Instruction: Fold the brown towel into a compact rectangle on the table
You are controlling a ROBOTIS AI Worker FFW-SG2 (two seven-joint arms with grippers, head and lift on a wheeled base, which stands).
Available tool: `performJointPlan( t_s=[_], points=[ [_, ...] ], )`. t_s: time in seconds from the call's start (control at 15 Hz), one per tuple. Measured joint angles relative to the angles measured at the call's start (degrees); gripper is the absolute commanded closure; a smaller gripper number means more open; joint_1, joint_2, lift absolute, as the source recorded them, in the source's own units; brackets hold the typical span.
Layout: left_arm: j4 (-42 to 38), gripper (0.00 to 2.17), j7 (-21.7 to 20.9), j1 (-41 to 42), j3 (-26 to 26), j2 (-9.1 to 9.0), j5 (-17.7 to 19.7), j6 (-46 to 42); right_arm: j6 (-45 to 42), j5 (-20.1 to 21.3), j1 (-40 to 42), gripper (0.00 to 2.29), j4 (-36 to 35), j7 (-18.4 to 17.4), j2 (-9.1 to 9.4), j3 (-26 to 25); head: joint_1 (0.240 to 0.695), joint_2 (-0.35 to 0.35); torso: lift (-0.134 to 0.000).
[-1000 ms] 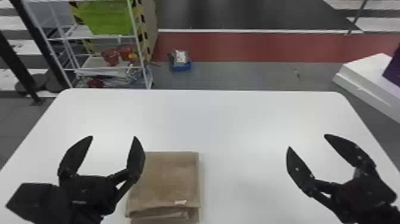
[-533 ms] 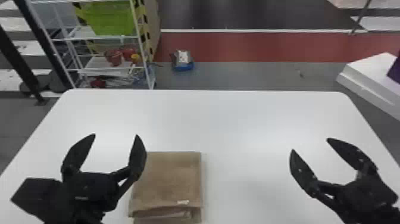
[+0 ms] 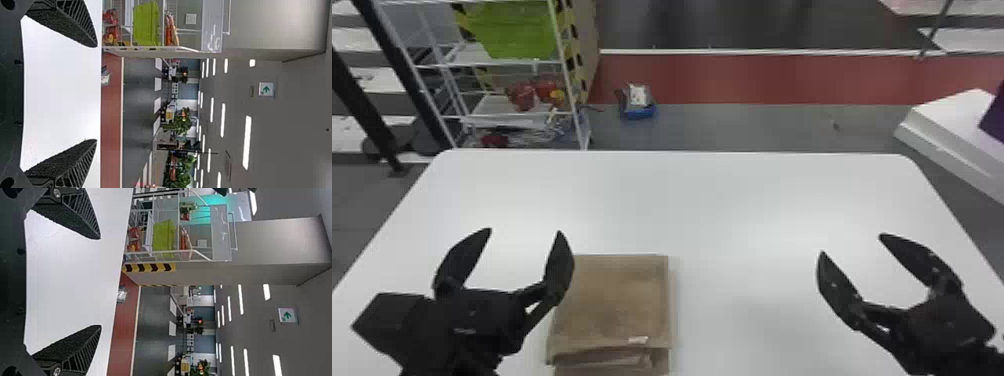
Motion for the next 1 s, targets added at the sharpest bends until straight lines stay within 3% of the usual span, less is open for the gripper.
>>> performJointPlan(
  t_s=[1.0],
  points=[
    [0.0, 0.01, 0.1, 0.0, 0.4, -0.18, -0.1, -0.2, -1.1, 0.4, -0.2, 0.09, 0.3, -0.3, 0.00, -0.4, 0.695, 0.018, -0.123]
  ],
)
